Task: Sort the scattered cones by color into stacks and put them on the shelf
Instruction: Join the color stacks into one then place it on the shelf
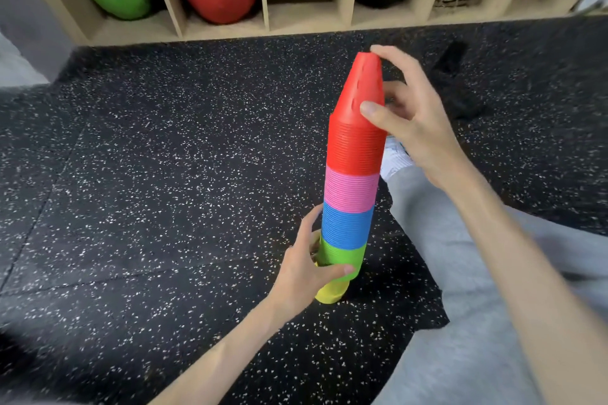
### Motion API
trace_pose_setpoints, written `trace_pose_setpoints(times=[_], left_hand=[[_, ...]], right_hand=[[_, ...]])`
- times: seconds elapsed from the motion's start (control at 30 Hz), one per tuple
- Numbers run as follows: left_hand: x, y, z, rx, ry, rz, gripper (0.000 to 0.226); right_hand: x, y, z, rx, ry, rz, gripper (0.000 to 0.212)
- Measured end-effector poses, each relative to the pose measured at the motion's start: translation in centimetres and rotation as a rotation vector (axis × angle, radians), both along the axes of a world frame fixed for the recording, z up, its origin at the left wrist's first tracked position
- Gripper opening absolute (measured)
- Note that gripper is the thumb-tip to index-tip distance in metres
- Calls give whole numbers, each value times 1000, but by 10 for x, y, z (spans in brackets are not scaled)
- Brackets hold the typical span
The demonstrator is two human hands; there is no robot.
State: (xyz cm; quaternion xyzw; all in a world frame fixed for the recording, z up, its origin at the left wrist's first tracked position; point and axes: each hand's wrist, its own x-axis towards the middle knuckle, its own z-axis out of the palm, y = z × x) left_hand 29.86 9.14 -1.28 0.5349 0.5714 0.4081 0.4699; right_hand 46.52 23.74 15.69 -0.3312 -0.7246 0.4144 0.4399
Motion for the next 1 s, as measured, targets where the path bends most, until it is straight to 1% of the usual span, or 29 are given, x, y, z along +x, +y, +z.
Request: trace_pose_setpoints(times=[0.17, 0.27, 0.37, 0.57, 0.63, 0.77, 0.9, 1.0], left_hand=[[-3, 0, -20, -23, 75, 24, 113], [-8, 0, -34, -47, 103, 51, 111], [-11, 3, -40, -87, 138, 33, 104], [-1, -6, -59, -134, 68, 22, 103], [4, -14, -67, -158, 38, 73, 95], [14, -23, -76, -193, -52, 208, 80], [18, -20, -81, -201, -88, 202, 81], [19, -14, -83, -212, -130, 180, 85]], right_hand=[[-4, 2, -13, 8, -146, 30, 60], [-10, -1, -22, 11, -197, 39, 58], [-12, 1, -26, 11, -198, 18, 57], [-7, 8, -32, -31, -176, -39, 59], [-5, 9, -34, -55, -178, -41, 65], [1, 10, -36, -64, -212, -63, 86], [1, 10, -39, -92, -243, -71, 102], [-5, 8, -42, -64, -222, -76, 106]])
